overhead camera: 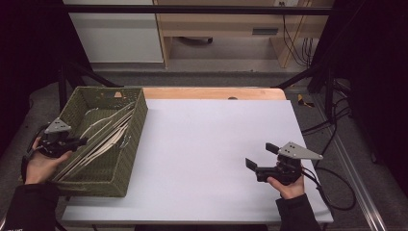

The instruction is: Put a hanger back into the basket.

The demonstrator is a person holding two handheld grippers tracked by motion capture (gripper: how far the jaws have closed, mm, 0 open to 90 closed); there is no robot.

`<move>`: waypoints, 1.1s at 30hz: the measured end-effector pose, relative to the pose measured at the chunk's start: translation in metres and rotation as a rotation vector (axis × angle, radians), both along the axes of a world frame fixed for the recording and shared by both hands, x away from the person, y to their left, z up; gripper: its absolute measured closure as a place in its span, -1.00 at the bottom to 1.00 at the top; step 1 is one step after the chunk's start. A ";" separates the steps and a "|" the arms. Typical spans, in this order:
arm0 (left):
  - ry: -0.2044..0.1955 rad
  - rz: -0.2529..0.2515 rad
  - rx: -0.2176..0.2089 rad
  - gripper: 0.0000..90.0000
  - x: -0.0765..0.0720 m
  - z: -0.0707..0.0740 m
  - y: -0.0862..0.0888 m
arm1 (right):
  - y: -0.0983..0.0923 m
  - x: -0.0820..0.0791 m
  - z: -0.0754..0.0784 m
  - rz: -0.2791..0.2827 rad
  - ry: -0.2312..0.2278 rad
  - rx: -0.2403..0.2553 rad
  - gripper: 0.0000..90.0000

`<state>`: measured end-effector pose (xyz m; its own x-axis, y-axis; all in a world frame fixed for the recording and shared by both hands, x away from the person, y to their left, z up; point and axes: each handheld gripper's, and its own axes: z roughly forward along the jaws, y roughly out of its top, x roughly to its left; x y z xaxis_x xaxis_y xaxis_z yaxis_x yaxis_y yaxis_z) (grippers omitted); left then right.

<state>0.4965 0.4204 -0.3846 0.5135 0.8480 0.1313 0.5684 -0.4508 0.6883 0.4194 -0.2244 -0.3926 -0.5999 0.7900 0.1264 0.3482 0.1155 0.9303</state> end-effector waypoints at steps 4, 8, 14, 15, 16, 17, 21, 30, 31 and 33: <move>0.050 -0.006 -0.021 0.77 0.001 0.000 -0.004 | 0.000 0.000 0.000 0.000 0.000 0.000 -0.87; 0.063 -0.019 -0.033 0.65 -0.002 0.005 -0.007 | 0.000 0.000 0.000 0.005 0.000 0.000 -0.87; -0.002 -0.018 -0.080 0.46 -0.017 0.015 -0.013 | 0.000 0.000 0.000 0.005 -0.001 -0.001 -0.87; -0.012 -0.024 -0.086 0.44 -0.020 0.018 -0.013 | 0.000 0.000 0.000 0.004 -0.001 -0.001 -0.87; -0.030 -0.020 -0.092 0.42 -0.022 0.020 -0.014 | 0.000 0.000 0.000 0.005 -0.001 0.000 -0.87; -0.039 -0.024 -0.094 0.40 -0.025 0.023 -0.015 | 0.000 0.000 0.000 0.006 0.001 0.000 -0.87; -0.130 -0.033 -0.173 0.26 -0.039 0.038 -0.021 | 0.000 -0.001 0.001 0.005 -0.001 0.008 -0.87; -0.330 -0.093 -0.323 -0.27 -0.065 0.064 -0.061 | -0.001 -0.001 0.001 0.007 -0.010 0.012 -0.87; -0.342 -0.102 -0.332 -0.35 -0.067 0.065 -0.067 | -0.001 -0.001 0.001 0.008 -0.008 0.012 -0.87; -0.362 -0.128 -0.348 -0.50 -0.072 0.069 -0.081 | -0.001 -0.002 0.001 0.009 -0.010 0.014 -0.87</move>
<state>0.4245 0.3396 -0.3161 0.5898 0.8065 0.0411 0.2210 -0.2101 0.9524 0.4179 -0.2253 -0.3915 -0.6083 0.7827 0.1314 0.3374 0.1051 0.9355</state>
